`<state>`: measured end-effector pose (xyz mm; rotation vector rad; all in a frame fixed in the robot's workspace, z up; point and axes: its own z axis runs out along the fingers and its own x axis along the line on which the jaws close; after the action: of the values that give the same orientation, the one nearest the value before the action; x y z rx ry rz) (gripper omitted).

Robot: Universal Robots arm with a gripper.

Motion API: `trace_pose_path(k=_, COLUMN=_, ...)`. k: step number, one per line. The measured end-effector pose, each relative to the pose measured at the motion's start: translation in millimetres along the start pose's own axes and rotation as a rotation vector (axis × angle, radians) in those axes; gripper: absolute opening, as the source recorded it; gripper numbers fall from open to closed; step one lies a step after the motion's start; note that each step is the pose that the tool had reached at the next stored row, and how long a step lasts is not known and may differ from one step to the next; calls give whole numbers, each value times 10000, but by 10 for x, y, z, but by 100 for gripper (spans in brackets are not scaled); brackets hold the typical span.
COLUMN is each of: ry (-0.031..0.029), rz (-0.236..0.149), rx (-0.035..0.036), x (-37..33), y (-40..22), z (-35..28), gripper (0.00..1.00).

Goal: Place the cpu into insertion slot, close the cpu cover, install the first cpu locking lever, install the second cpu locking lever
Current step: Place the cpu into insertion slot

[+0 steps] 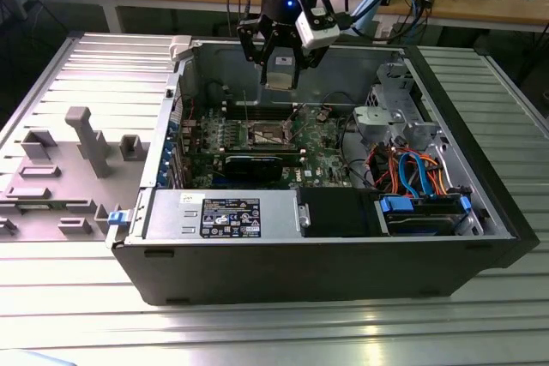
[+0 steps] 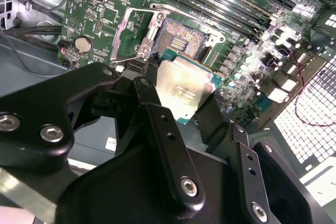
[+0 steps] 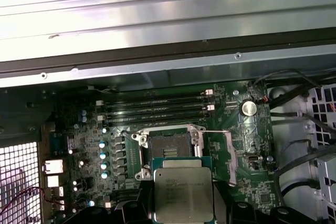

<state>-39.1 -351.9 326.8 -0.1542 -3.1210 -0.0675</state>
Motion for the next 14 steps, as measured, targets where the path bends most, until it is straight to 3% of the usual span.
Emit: trace_pose_path(k=14, ry=-14, rz=327, rx=-6, x=0, y=0, z=2, gripper=55)
